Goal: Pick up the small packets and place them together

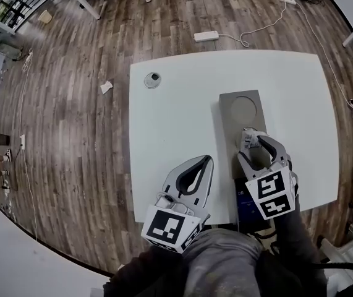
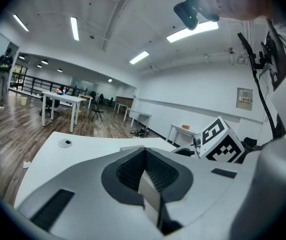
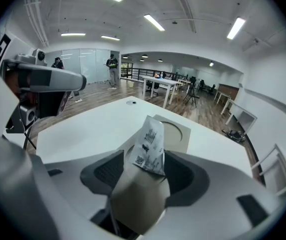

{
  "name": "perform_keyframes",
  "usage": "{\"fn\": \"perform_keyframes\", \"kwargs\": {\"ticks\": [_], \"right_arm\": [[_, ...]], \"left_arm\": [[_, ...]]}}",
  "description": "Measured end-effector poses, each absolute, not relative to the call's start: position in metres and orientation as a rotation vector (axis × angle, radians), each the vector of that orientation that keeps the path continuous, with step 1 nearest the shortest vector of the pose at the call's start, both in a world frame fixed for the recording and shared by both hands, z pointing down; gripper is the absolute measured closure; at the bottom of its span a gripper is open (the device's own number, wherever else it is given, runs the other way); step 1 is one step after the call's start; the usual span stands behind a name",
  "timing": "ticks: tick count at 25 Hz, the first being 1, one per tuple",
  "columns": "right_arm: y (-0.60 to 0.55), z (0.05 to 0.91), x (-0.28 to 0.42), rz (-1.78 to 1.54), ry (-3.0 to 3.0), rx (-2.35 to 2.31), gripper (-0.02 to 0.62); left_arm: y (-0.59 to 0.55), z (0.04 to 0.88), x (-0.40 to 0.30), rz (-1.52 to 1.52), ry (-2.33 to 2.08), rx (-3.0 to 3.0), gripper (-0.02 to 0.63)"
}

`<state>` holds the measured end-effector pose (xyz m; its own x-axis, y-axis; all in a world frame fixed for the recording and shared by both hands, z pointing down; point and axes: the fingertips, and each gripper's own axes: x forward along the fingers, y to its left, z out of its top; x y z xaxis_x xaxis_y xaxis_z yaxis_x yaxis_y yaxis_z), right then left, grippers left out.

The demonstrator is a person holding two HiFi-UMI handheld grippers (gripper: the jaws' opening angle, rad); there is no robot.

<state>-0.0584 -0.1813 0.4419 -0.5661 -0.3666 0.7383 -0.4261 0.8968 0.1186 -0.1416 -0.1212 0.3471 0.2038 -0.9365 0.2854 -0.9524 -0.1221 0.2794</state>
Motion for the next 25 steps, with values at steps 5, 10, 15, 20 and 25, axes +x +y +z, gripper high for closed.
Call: {"fn": "perform_keyframes", "kwargs": {"ticks": [5, 10, 15, 20, 25], "right_arm": [[-0.178, 0.426, -0.053, 0.087, -2.282, 0.615, 0.342], [-0.169, 0.403, -0.039, 0.055, -2.333, 0.647, 0.342], [-0.152, 0.39, -0.006, 0.028, -2.347, 0.685, 0.342], [-0.129, 0.39, 0.027, 0.028, -2.34, 0.705, 0.342], [-0.1, 0.41, 0.05, 0.056, -2.313, 0.652, 0.342]], "left_arm": [[-0.113, 0.337, -0.133, 0.054, -1.779, 2.113, 0.603], [-0.101, 0.318, -0.116, 0.052, -1.805, 2.156, 0.603], [-0.085, 0.302, -0.088, 0.034, -1.822, 2.2, 0.603], [-0.068, 0.297, -0.058, 0.031, -1.809, 2.225, 0.603], [-0.056, 0.305, -0.028, 0.044, -1.769, 2.23, 0.603]]}}
